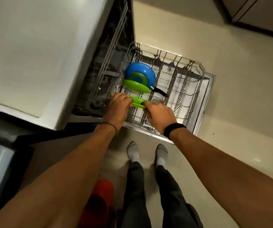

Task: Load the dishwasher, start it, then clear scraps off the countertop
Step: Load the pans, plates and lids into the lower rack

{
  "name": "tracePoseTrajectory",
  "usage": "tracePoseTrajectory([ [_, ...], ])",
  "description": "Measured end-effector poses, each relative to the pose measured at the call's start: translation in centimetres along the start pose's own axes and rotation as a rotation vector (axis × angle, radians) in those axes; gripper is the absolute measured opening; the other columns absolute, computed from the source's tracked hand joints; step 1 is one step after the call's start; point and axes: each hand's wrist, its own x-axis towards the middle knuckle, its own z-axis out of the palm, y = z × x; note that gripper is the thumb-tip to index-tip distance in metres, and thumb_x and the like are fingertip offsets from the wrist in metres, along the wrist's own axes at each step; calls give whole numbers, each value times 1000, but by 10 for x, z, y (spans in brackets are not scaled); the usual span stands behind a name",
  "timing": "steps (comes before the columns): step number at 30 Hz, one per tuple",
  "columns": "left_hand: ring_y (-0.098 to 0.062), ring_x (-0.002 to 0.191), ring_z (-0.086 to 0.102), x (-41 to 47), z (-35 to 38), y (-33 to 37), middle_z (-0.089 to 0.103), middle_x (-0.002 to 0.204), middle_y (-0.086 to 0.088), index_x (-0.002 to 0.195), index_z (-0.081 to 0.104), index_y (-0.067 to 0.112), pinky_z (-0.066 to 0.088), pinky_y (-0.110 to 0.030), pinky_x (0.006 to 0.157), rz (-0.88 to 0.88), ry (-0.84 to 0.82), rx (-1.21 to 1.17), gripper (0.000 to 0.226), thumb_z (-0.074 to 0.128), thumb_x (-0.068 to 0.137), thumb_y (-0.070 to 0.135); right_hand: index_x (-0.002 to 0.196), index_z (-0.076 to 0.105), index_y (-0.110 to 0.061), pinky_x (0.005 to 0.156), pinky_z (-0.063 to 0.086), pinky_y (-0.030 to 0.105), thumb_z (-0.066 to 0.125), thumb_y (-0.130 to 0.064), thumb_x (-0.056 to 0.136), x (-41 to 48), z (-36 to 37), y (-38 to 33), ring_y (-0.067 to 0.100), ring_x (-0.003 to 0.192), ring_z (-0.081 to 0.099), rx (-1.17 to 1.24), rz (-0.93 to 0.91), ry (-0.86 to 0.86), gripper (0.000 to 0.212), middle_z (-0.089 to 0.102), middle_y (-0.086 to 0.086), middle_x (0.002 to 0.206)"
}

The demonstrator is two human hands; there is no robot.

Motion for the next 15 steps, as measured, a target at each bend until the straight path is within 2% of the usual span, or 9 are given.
tracePoseTrajectory([
  [4, -39, 100, 62, 24, 59, -47, 67, 97, -20, 94, 70, 6, 41, -49, 96, -24, 0, 55, 9, 67, 86, 2, 128, 53, -24, 63, 48, 40, 49, -17, 101, 47, 67, 19, 37, 85, 67, 22, 23, -16, 28, 70, 11, 105],
  [9, -41, 95, 61, 52, 112, -101, 67, 96, -20, 96, 70, 6, 47, -49, 87, -8, -20, 81, 13, 61, 87, 5, 123, 52, -23, 59, 38, 36, 45, -20, 104, 96, 130, 39, 36, 82, 66, 9, 30, 5, 21, 69, 10, 100],
  [15, -40, 104, 58, 82, 153, -141, 66, 102, -19, 103, 71, 7, 46, -46, 91, 8, -28, 110, 30, 45, 91, 17, 128, 53, -23, 67, 50, 41, 43, -17, 104, 136, 177, 56, 35, 88, 67, 47, 51, 45, 26, 69, 10, 104],
])
